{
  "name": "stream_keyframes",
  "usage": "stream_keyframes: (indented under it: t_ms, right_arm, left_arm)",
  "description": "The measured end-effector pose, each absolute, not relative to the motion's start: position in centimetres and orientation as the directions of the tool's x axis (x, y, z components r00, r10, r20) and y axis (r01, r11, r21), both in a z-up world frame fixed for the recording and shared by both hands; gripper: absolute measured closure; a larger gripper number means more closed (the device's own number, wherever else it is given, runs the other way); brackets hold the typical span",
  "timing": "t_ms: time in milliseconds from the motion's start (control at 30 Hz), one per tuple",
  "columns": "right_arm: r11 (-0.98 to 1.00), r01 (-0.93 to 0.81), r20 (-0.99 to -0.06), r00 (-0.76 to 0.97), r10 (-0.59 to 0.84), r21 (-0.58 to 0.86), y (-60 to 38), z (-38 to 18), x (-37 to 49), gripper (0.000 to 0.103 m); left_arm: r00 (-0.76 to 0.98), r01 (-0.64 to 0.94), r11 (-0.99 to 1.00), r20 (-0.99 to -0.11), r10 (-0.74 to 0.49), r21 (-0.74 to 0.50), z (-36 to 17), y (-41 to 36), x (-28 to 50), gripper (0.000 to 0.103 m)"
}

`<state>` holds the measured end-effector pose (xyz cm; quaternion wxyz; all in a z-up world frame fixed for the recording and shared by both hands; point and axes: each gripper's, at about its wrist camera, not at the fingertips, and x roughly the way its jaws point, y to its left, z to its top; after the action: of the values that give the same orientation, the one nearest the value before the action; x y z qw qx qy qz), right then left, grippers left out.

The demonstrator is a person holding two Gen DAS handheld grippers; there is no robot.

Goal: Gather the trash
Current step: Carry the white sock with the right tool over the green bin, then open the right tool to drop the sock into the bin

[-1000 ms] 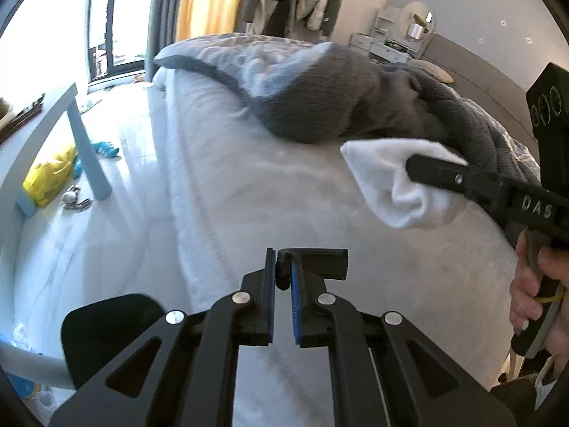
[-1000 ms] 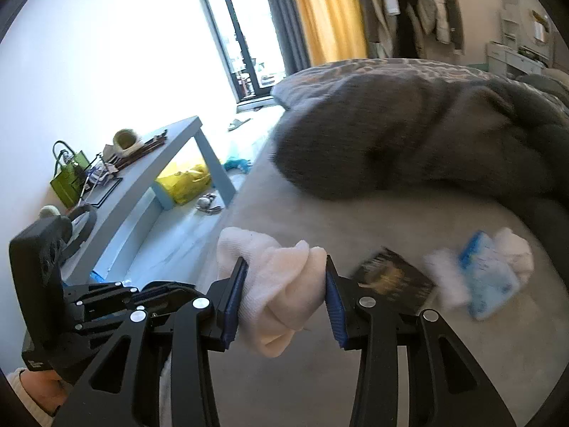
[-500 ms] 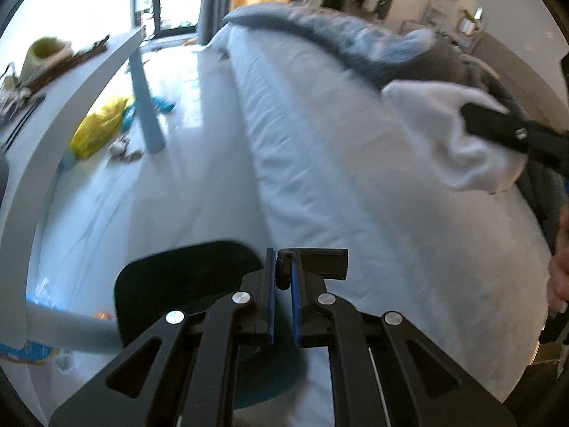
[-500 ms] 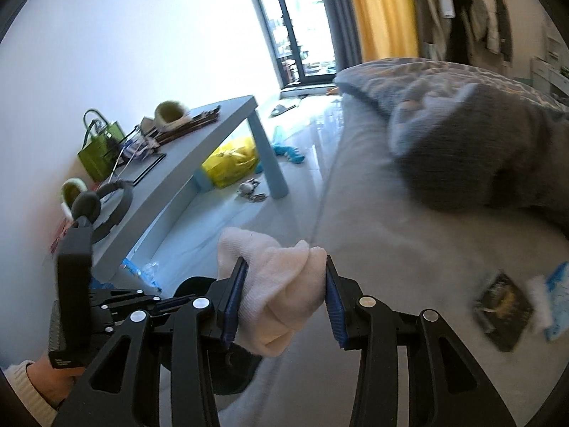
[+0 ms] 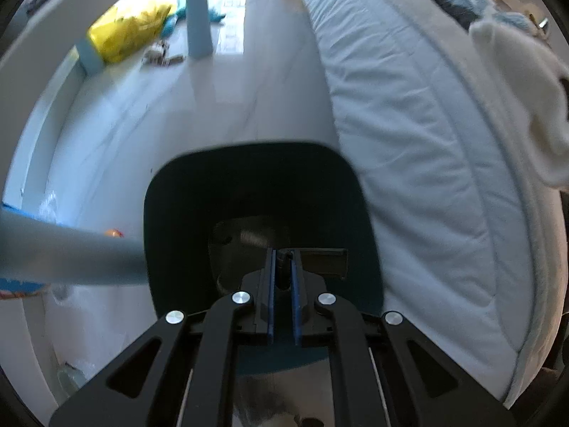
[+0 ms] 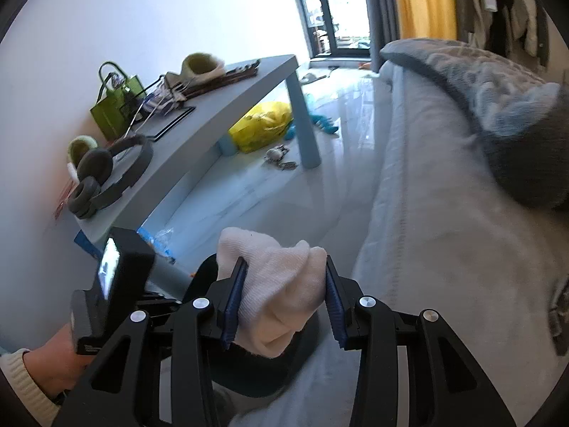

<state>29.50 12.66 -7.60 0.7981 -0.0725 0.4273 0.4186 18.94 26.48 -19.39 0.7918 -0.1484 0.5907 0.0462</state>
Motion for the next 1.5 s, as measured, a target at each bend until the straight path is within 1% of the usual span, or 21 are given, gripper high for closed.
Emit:
stream_keyframes:
  t_ms: [100, 133, 200, 233, 267, 367, 500, 567, 633, 733, 800, 1033, 1267, 1433, 1500]
  right_arm:
    - [0.625, -0.744, -0.755, 0.266, 0.599, 0.234, 14.1, -8.2, 29.0, 0.061]
    - [0.623, -0.746, -0.758, 0.261, 0.597, 0.233, 14.5, -8.4, 28.9, 0.061]
    - [0.622, -0.749, -0.768, 0.252, 0.588, 0.23, 15.3, -9.0, 28.8, 0.061]
    - [0.621, -0.749, -0.773, 0.248, 0.585, 0.23, 15.5, -9.2, 28.8, 0.061]
    - [0.622, -0.749, -0.777, 0.243, 0.58, 0.23, 15.7, -9.5, 28.8, 0.061]
    - [0.623, -0.749, -0.796, 0.229, 0.56, 0.224, 16.7, -10.6, 28.8, 0.061]
    - [0.626, -0.747, -0.814, 0.212, 0.541, 0.222, 17.9, -12.1, 28.8, 0.061]
    - [0.628, -0.747, -0.824, 0.203, 0.529, 0.22, 18.4, -12.8, 28.7, 0.061]
    - [0.627, -0.749, -0.831, 0.198, 0.519, 0.213, 18.9, -13.3, 28.6, 0.061]
    - [0.625, -0.753, -0.844, 0.188, 0.502, 0.204, 19.7, -14.2, 28.3, 0.061]
    - [0.624, -0.755, -0.854, 0.179, 0.489, 0.199, 20.4, -15.0, 28.1, 0.061]
    - [0.615, -0.763, -0.884, 0.131, 0.449, 0.199, 22.1, -17.7, 27.3, 0.061]
    - [0.601, -0.776, -0.917, 0.078, 0.39, 0.19, 23.8, -21.0, 26.2, 0.061]
    - [0.602, -0.781, -0.938, 0.062, 0.341, 0.167, 24.1, -22.5, 25.6, 0.06]
    - [0.606, -0.781, -0.943, 0.069, 0.325, 0.151, 24.1, -22.9, 25.6, 0.059]
  left_arm:
    - [0.257, -0.252, 0.953, -0.961, -0.1, -0.167, -20.2, 27.0, 18.5, 0.094]
    - [0.249, -0.251, 0.954, -0.963, -0.102, -0.166, -20.4, 27.1, 18.4, 0.091]
    - [0.245, -0.245, 0.954, -0.963, -0.111, -0.172, -20.4, 27.4, 18.0, 0.081]
    - [0.248, -0.241, 0.955, -0.962, -0.112, -0.173, -20.3, 27.5, 17.8, 0.07]
    - [0.254, -0.237, 0.956, -0.961, -0.11, -0.172, -20.1, 27.7, 17.6, 0.064]
    - [0.264, -0.23, 0.958, -0.958, -0.11, -0.173, -19.6, 28.1, 16.9, 0.058]
    - [0.296, -0.227, 0.956, -0.948, -0.116, -0.188, -18.4, 28.8, 16.1, 0.056]
    - [0.322, -0.224, 0.955, -0.94, -0.115, -0.194, -17.5, 29.0, 15.8, 0.051]
    - [0.348, -0.224, 0.956, -0.932, -0.103, -0.19, -16.6, 29.3, 15.5, 0.049]
    - [0.372, -0.226, 0.956, -0.923, -0.096, -0.19, -15.7, 29.5, 14.9, 0.049]
    - [0.404, -0.229, 0.954, -0.911, -0.086, -0.192, -14.8, 29.9, 14.6, 0.051]
    - [0.517, -0.244, 0.95, -0.855, -0.041, -0.193, -11.1, 31.6, 13.3, 0.054]
    - [0.603, -0.232, 0.94, -0.796, -0.064, -0.251, -8.6, 32.5, 12.6, 0.062]
    - [0.668, -0.203, 0.94, -0.741, -0.073, -0.275, -6.4, 32.0, 12.5, 0.062]
    - [0.696, -0.175, 0.938, -0.712, -0.098, -0.3, -5.5, 31.7, 12.6, 0.062]
